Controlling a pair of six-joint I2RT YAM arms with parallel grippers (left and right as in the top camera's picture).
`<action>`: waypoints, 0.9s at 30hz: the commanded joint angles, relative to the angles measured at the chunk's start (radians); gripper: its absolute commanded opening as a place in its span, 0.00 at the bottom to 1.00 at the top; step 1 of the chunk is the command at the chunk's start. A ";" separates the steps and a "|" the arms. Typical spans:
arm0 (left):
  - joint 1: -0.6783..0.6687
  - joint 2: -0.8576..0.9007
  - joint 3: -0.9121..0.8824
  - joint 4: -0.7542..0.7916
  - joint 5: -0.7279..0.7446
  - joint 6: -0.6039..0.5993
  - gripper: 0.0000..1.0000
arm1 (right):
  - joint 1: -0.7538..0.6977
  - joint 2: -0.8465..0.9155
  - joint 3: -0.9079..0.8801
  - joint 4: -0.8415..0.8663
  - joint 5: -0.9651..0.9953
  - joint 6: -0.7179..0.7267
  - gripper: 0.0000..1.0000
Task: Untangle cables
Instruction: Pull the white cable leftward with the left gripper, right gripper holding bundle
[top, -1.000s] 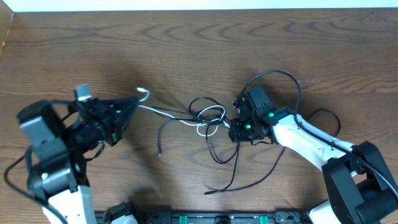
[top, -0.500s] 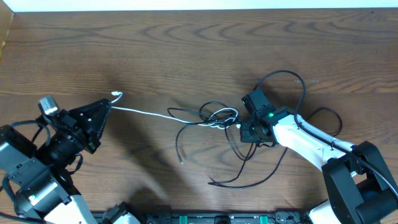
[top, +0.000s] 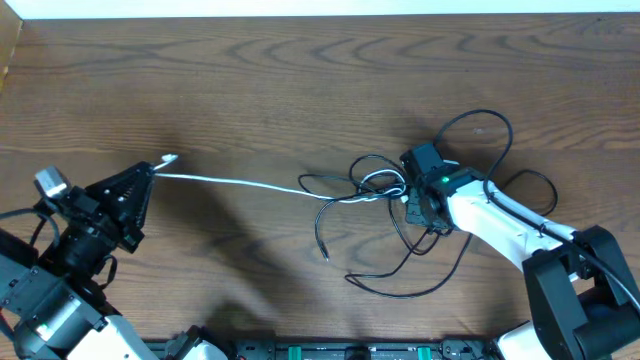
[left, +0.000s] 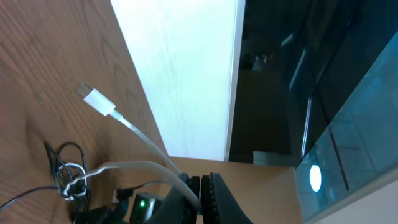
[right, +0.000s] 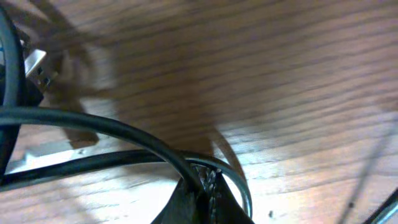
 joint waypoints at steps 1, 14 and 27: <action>0.030 -0.005 0.006 0.001 0.034 0.037 0.07 | -0.032 0.001 0.000 -0.011 0.060 0.032 0.01; 0.050 0.017 0.005 -0.056 0.008 0.145 0.08 | -0.249 0.001 -0.018 -0.093 0.133 0.214 0.02; 0.100 0.120 0.005 -0.478 -0.769 0.397 0.08 | -0.291 0.001 -0.060 0.039 -0.101 0.119 0.01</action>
